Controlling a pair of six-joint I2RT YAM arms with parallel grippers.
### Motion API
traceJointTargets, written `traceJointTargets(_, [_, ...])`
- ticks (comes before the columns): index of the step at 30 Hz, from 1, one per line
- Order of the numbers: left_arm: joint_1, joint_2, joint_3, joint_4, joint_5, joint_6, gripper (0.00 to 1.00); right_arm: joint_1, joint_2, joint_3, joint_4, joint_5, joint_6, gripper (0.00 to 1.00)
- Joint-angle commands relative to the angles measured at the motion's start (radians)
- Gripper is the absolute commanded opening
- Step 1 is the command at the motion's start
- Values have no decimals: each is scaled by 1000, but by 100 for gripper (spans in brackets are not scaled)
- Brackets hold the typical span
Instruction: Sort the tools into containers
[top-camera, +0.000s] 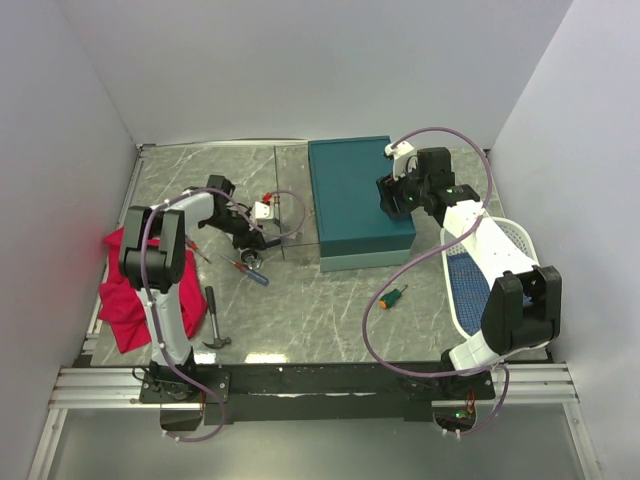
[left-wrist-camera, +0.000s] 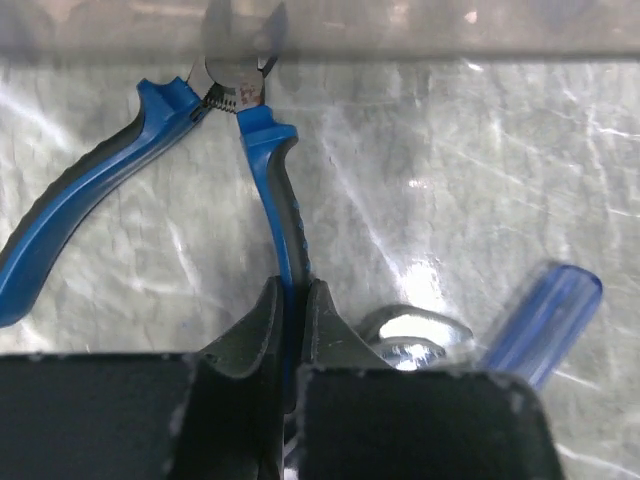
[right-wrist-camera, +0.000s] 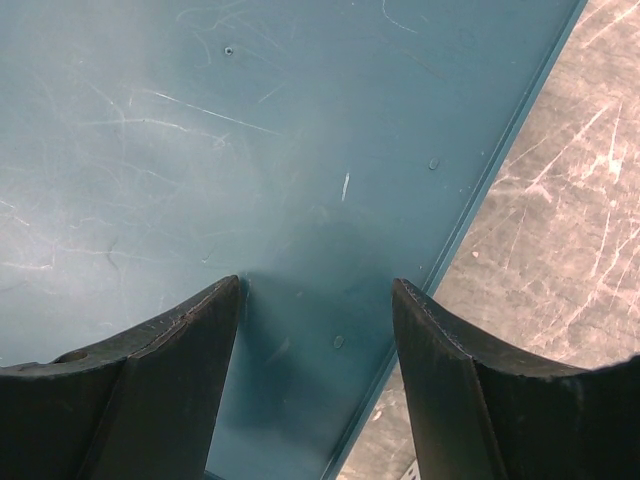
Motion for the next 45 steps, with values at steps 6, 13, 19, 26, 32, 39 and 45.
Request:
traceJointTargets(6, [171, -191, 74, -36, 175, -174, 1, 0, -7, -51, -107, 40, -34, 70])
traceJointTargets(13, [222, -312, 90, 327, 224, -627, 1, 0, 1, -40, -95, 36, -35, 70])
traceJointTargets(19, [150, -311, 234, 511, 172, -1111, 1, 2, -6, -45, -87, 31, -22, 70])
traceJointTargets(26, [102, -306, 126, 1144, 241, -2145, 1, 0, -16, -63, -72, 17, -9, 70])
traceJointTargets(32, [25, -231, 45, 1506, 173, -2560, 1, 0, -29, -72, -87, 16, -12, 70])
traceJointTargets(39, [-73, -174, 99, 1507, 78, -2606, 1, 0, -55, -115, -89, 8, -15, 70])
traceJointTargets(45, [-75, -200, 51, 1305, -38, -2626, 1, -6, -88, -152, -93, 10, -23, 70])
